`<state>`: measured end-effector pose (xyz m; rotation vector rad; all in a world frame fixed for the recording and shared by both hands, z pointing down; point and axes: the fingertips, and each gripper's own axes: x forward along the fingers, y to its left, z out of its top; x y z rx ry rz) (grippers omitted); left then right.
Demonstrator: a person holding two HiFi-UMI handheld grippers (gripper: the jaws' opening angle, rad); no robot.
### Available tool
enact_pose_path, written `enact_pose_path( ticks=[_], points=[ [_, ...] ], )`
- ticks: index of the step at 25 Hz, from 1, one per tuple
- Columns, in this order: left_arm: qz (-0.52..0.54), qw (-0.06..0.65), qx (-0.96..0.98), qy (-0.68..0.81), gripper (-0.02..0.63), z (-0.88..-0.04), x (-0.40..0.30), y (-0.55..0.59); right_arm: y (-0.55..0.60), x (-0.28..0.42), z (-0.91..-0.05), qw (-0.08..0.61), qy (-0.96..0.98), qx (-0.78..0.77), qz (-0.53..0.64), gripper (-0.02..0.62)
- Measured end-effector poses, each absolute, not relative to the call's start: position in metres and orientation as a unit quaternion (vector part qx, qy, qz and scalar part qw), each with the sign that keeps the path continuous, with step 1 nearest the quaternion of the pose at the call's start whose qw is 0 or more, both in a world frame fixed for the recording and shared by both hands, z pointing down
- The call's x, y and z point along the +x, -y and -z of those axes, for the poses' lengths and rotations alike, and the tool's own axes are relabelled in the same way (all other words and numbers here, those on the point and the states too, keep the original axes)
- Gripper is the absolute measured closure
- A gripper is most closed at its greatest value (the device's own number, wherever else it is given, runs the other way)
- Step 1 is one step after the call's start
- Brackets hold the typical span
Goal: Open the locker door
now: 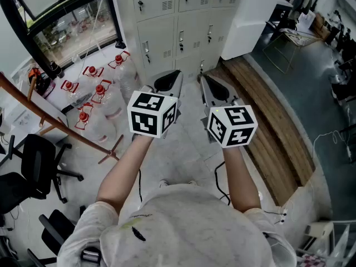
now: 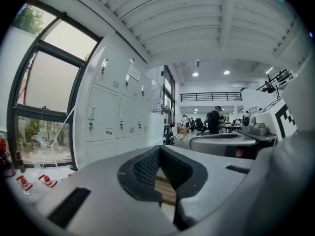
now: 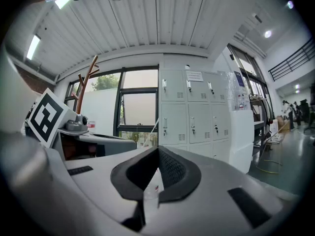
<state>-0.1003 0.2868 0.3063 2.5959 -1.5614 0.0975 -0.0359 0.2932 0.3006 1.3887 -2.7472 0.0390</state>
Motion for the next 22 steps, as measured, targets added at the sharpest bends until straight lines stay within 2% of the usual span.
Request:
enact_pose_path(
  ticks=[4, 22],
  points=[
    [-0.033, 0.056, 0.855, 0.515, 0.600, -0.309, -0.111, -0.290, -0.296, -0.046, -0.300, 0.016, 0.895, 0.446, -0.023, 0.597],
    [-0.028, 0.064, 0.865, 0.496, 0.600, -0.314, -0.151, -0.277, -0.286, -0.089, -0.306, 0.026, 0.889, 0.456, -0.023, 0.597]
  ],
)
